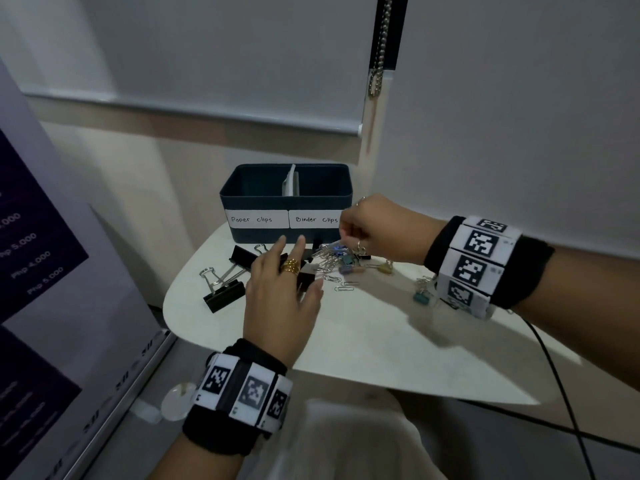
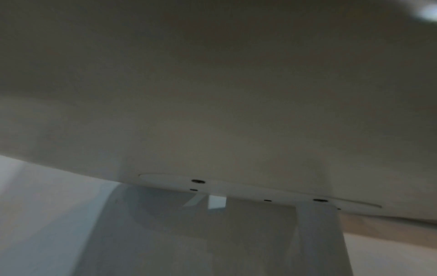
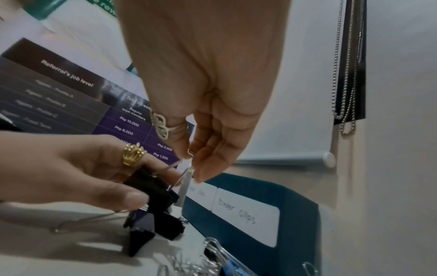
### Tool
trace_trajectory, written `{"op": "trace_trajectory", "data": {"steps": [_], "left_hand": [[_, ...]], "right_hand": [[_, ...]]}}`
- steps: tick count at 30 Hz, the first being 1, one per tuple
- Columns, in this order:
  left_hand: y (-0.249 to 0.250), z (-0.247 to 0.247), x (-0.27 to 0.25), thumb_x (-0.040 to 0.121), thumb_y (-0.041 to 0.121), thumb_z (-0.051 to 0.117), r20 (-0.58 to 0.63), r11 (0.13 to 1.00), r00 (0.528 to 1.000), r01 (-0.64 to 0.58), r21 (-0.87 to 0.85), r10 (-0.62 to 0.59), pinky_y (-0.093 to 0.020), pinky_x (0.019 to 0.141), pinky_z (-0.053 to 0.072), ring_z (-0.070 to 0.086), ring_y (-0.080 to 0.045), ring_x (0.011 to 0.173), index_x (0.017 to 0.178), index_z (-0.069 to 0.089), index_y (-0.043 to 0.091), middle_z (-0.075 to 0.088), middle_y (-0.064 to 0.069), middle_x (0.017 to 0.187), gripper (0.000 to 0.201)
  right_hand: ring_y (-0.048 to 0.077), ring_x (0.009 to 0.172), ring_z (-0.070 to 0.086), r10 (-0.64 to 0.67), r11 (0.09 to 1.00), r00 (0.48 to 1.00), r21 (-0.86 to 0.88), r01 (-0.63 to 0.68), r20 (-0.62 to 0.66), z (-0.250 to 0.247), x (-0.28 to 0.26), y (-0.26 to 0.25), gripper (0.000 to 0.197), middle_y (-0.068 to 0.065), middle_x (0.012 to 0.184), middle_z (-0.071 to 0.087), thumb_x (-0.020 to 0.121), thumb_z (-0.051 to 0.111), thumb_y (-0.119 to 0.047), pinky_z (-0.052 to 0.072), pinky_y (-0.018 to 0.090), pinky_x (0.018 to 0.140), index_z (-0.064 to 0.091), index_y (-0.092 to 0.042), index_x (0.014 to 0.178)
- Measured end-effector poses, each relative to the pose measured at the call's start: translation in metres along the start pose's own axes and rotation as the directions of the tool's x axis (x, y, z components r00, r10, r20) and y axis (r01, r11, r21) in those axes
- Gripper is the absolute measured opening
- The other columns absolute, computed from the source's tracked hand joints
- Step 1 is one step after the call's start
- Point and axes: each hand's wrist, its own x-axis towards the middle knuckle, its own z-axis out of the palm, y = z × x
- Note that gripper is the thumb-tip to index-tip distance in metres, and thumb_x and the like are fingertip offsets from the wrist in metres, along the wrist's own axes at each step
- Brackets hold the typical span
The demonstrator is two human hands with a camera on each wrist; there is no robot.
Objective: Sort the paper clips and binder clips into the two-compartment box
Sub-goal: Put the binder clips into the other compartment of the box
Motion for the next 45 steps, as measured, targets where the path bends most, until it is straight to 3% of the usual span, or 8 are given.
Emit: {"op": "trace_trajectory", "data": {"steps": [5, 10, 16, 20, 25, 29, 39, 45], "left_hand": [[-0.003, -0.005, 0.011, 0.091, 0.025, 0.054, -0.136, 1.0, 0.99, -0.019, 0.015, 0.021, -0.033, 0.092, 0.046, 0.059, -0.021, 0.105, 0.115, 0.066, 0.014, 0.066, -0.004, 0.114, 0.029], [-0.012, -0.018, 0.014, 0.095, 0.024, 0.048, -0.183, 0.983, 0.97, 0.141, -0.117, -0.161, -0.025, 0.086, 0.046, 0.059, -0.017, 0.092, 0.111, 0.065, 0.012, 0.059, -0.001, 0.106, 0.027], [-0.031, -0.03, 0.015, 0.094, 0.027, 0.047, -0.117, 0.979, 0.973, 0.201, 0.023, -0.197, -0.033, 0.072, 0.047, 0.061, -0.024, 0.084, 0.134, 0.041, 0.028, 0.066, -0.003, 0.089, 0.04], [-0.038, -0.027, 0.012, 0.095, 0.027, 0.049, -0.086, 0.962, 0.967, 0.226, -0.15, -0.241, -0.014, 0.085, 0.03, 0.051, -0.017, 0.103, 0.135, 0.047, 0.021, 0.054, -0.003, 0.112, 0.041], [-0.042, -0.017, 0.009, 0.097, 0.033, 0.04, -0.088, 0.989, 0.986, 0.147, 0.024, -0.144, -0.021, 0.093, 0.036, 0.047, -0.013, 0.095, 0.121, 0.062, 0.015, 0.052, -0.001, 0.109, 0.037], [-0.039, -0.014, 0.006, 0.097, 0.042, 0.031, -0.031, 0.976, 0.992, 0.122, 0.183, -0.118, -0.034, 0.089, 0.037, 0.044, -0.021, 0.101, 0.113, 0.066, 0.018, 0.056, -0.002, 0.106, 0.046], [-0.011, -0.015, -0.002, 0.088, 0.058, 0.007, 0.241, 0.949, 0.956, -0.221, 0.227, 0.165, -0.043, 0.108, -0.013, 0.002, -0.014, 0.145, 0.134, 0.044, 0.039, 0.019, 0.013, 0.153, 0.061], [-0.006, 0.0, -0.003, 0.087, 0.056, 0.004, 0.324, 0.921, 0.931, -0.264, 0.288, 0.166, -0.052, 0.103, -0.02, 0.009, -0.015, 0.146, 0.128, 0.053, 0.034, 0.032, 0.014, 0.149, 0.068]], "right_hand": [[0.011, 0.074, 0.054, -0.076, 0.985, 0.997, 0.151, 0.079, -0.027, -0.005, 0.007, -0.015, 0.01, -0.004, 0.083, 0.059, 0.09, 0.059, -0.017, 0.036, 0.004, 0.063, 0.064, -0.011, 0.097], [0.017, 0.112, 0.057, -0.04, 0.999, 0.969, 0.027, 0.034, 0.242, 0.011, 0.019, -0.01, 0.037, 0.002, 0.127, 0.061, 0.093, 0.047, -0.004, 0.042, 0.026, 0.1, 0.056, -0.013, 0.128], [0.008, 0.085, 0.049, -0.098, 0.952, 0.9, -0.224, 0.21, 0.426, 0.045, 0.01, -0.009, 0.022, -0.008, 0.087, 0.052, 0.098, 0.036, -0.007, 0.038, 0.035, 0.099, 0.055, -0.016, 0.091], [0.03, 0.131, 0.039, -0.019, 0.941, 0.819, -0.266, 0.208, 0.574, 0.033, -0.006, 0.005, 0.041, 0.013, 0.133, 0.053, 0.096, 0.032, -0.009, 0.026, 0.037, 0.114, 0.043, -0.011, 0.135], [0.014, 0.084, 0.056, -0.102, 0.993, 0.914, -0.009, 0.115, 0.392, 0.025, -0.01, 0.008, 0.031, 0.004, 0.098, 0.07, 0.085, 0.043, 0.001, 0.046, 0.037, 0.1, 0.066, -0.015, 0.098], [0.018, 0.122, 0.052, -0.007, 0.999, 0.962, -0.031, 0.016, 0.271, 0.026, 0.015, -0.003, 0.053, 0.003, 0.135, 0.055, 0.084, 0.043, 0.006, 0.04, 0.03, 0.105, 0.053, -0.016, 0.132], [0.021, 0.127, 0.042, 0.068, 0.991, 0.909, -0.136, -0.012, 0.411, 0.034, 0.026, 0.01, 0.059, 0.003, 0.14, 0.042, 0.087, 0.05, -0.001, 0.037, 0.033, 0.108, 0.037, -0.016, 0.142], [0.013, 0.124, 0.049, 0.049, 0.998, 0.906, 0.014, -0.06, 0.419, 0.018, -0.007, 0.041, 0.05, -0.007, 0.137, 0.052, 0.088, 0.049, 0.001, 0.037, 0.022, 0.105, 0.055, -0.024, 0.131]]}}
